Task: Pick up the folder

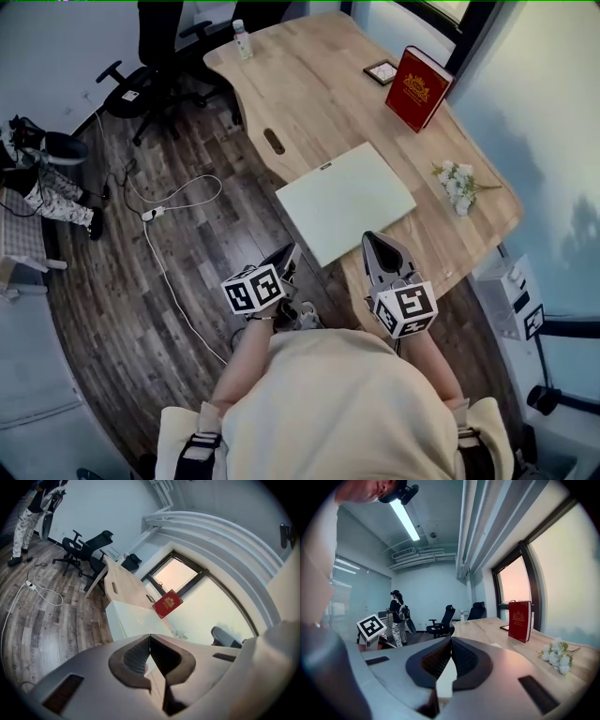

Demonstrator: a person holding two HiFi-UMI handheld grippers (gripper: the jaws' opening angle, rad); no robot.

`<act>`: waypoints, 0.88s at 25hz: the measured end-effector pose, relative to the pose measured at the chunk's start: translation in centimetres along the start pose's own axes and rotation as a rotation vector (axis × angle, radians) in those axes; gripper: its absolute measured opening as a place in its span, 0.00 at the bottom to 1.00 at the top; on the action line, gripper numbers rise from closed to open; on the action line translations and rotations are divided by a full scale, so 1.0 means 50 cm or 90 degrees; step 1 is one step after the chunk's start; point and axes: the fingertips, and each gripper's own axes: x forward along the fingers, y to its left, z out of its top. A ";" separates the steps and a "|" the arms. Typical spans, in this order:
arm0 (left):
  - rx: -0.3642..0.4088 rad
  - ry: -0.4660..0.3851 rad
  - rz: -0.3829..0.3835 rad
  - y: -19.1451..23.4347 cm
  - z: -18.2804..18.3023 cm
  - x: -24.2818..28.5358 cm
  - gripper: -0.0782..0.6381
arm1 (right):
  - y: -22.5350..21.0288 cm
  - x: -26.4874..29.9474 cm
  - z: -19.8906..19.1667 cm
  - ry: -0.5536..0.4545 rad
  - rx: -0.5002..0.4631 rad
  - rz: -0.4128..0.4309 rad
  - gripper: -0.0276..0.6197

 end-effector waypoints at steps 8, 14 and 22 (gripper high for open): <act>-0.097 0.062 -0.092 0.038 -0.008 0.042 0.20 | -0.008 0.008 -0.018 0.010 0.013 -0.064 0.07; -0.200 0.093 -0.179 0.058 -0.011 0.069 0.54 | -0.010 0.014 -0.026 0.018 0.018 -0.092 0.07; -0.259 0.117 -0.179 0.111 -0.045 0.113 0.66 | -0.007 0.012 -0.041 0.036 0.020 -0.104 0.07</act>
